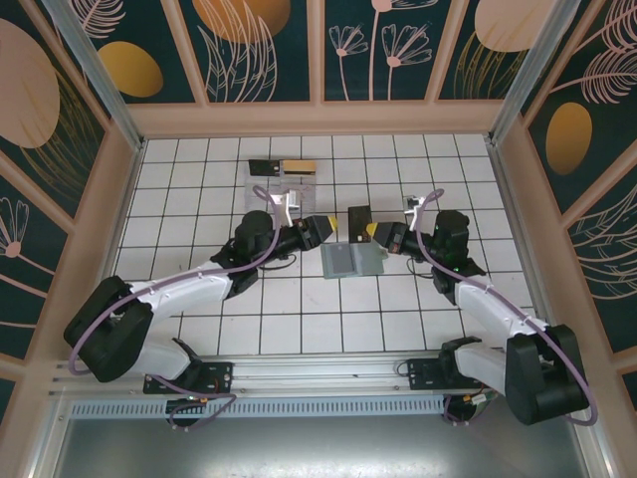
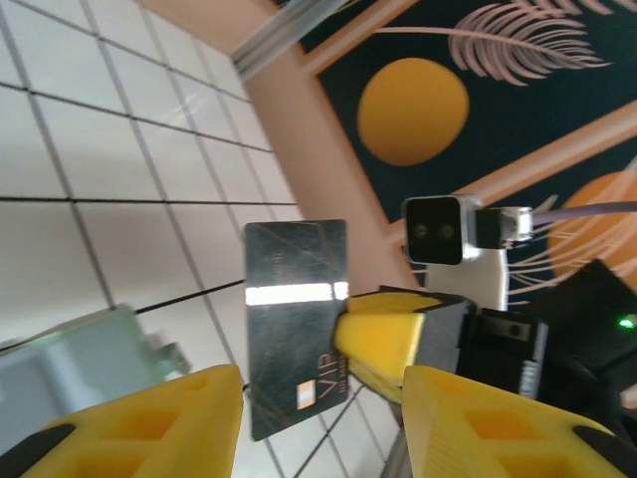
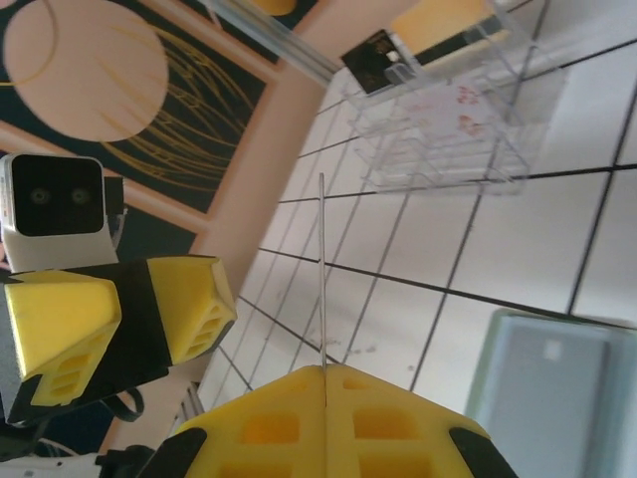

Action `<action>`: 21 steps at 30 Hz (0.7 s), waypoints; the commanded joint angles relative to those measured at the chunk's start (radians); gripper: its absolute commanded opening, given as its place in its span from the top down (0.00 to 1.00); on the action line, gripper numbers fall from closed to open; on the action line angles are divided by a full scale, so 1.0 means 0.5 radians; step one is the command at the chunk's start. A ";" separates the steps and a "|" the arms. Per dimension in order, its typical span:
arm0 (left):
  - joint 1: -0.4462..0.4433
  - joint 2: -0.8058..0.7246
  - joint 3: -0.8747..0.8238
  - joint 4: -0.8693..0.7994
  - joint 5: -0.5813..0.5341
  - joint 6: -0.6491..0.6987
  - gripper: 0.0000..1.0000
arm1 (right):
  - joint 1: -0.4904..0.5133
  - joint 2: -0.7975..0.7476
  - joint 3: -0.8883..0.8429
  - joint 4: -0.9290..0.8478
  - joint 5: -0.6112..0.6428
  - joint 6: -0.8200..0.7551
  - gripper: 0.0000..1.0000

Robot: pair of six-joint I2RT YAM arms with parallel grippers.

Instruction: Take the credit cards out of the card holder

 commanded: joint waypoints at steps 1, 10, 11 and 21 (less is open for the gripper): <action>0.022 -0.025 -0.029 0.257 0.164 -0.082 0.54 | 0.018 -0.038 0.039 0.287 -0.129 0.084 1.00; 0.025 0.079 -0.042 0.363 0.228 -0.156 0.58 | 0.046 -0.083 0.004 0.434 -0.187 0.167 1.00; 0.025 0.091 -0.041 0.382 0.243 -0.168 0.58 | 0.058 -0.081 0.004 0.445 -0.194 0.172 1.00; 0.026 0.127 -0.063 0.544 0.343 -0.237 0.71 | 0.135 -0.027 0.025 0.494 -0.224 0.173 1.00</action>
